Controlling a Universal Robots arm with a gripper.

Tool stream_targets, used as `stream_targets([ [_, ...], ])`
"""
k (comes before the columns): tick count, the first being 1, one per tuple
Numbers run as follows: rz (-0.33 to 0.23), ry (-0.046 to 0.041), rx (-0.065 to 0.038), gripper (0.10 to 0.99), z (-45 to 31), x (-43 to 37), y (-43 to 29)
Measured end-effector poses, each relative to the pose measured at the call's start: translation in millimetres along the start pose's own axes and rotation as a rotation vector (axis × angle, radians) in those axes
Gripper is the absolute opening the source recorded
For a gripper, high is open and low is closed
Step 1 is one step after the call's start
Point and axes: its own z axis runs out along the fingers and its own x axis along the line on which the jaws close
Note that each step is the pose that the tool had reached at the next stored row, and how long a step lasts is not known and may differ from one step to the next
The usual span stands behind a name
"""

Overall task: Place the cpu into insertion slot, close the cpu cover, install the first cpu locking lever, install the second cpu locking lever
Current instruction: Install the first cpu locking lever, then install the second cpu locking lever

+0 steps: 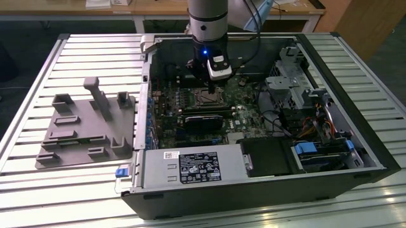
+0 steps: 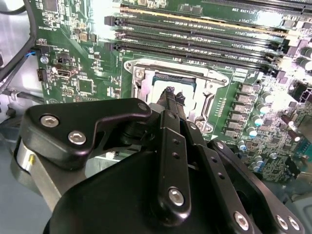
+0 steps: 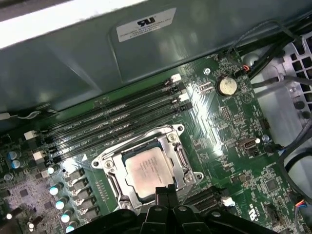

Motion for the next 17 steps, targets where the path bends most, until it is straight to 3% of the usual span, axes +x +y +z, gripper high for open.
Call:
stream_targets([
  [17, 0.0, 0.0, 0.0, 0.102, -6.2, -0.7, 0.2],
])
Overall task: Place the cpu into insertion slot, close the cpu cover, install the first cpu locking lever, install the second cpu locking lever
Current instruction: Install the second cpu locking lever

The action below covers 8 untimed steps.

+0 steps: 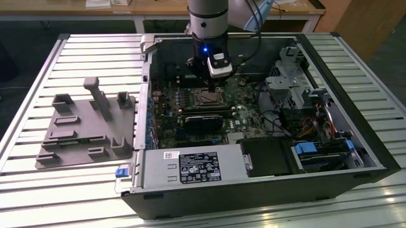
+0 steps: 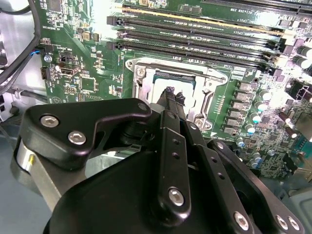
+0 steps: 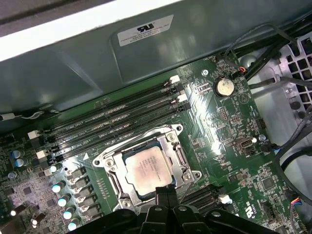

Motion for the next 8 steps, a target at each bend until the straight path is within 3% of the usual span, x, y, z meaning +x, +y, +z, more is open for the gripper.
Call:
stream_targets([
  [8, 0.0, 0.0, 0.0, 0.102, -0.1, -2.3, -5.4],
])
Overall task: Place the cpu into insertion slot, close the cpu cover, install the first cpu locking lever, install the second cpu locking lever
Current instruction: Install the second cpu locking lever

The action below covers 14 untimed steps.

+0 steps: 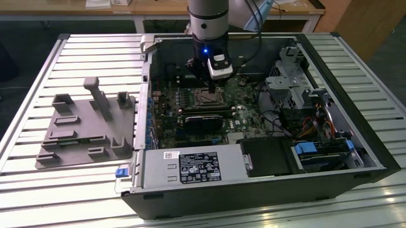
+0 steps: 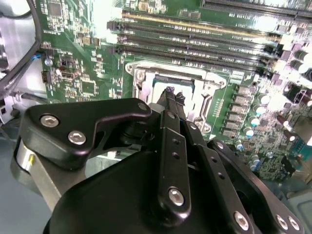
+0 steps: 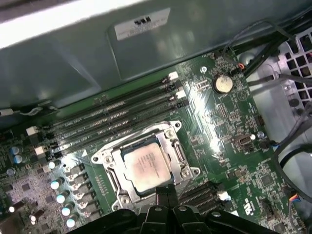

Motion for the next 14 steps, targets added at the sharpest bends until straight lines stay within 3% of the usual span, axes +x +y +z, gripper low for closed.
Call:
stream_targets([
  [14, -0.017, 0.0008, -0.002, 0.102, 0.1, 0.8, -21.3],
])
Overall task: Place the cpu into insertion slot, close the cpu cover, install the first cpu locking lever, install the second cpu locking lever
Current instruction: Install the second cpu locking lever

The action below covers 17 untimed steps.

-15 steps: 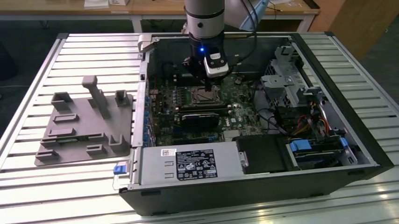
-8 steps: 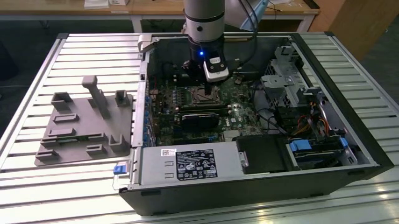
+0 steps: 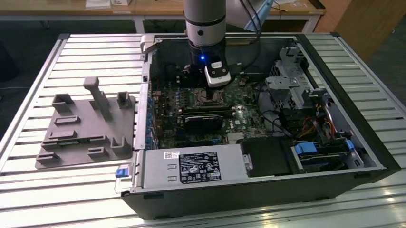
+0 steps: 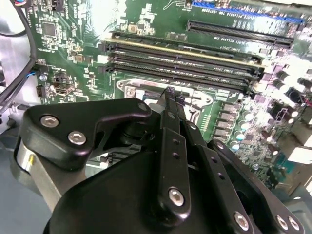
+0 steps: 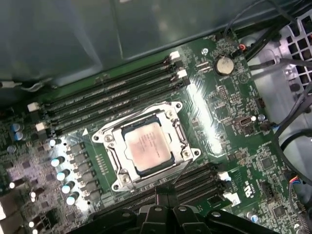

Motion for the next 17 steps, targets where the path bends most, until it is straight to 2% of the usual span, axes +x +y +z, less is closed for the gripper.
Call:
stream_targets([
  [10, -0.101, 0.005, -0.011, 0.102, 6.1, 4.0, -3.7],
  [17, -0.131, 0.008, -0.019, 0.102, 12.4, 11.9, -11.8],
])
